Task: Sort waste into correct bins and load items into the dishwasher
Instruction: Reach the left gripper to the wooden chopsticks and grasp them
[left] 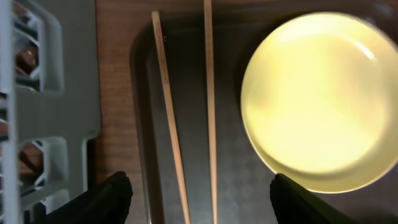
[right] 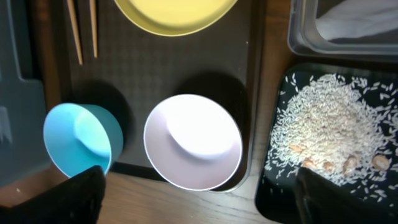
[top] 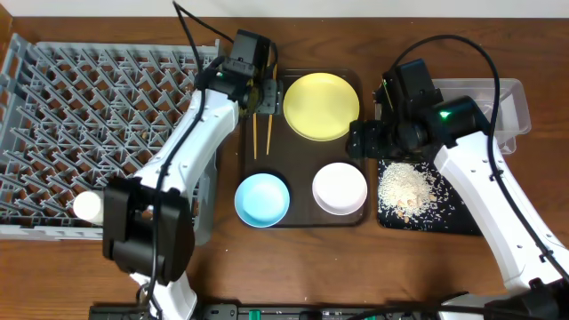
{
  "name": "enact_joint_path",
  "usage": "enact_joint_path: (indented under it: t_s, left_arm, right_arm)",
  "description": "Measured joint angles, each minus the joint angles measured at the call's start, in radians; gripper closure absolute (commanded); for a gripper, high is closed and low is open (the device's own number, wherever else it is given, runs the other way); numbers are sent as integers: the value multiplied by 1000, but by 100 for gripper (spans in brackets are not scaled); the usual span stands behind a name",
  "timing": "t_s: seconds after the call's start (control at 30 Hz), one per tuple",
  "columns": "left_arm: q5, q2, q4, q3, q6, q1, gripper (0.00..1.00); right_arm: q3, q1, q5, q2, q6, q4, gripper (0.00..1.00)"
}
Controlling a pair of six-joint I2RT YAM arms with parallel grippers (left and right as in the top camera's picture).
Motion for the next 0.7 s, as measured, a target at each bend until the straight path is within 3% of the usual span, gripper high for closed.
enact_joint_path:
  t_s: [0.6, 0.7]
  left_arm:
    - [-24, 19, 3, 0, 0, 3, 25]
    - [-50, 20, 21, 0, -1, 3, 30]
  right_arm:
    - [0, 0, 1, 1, -2, -28, 1]
    - [0, 0, 0, 1, -3, -27, 1]
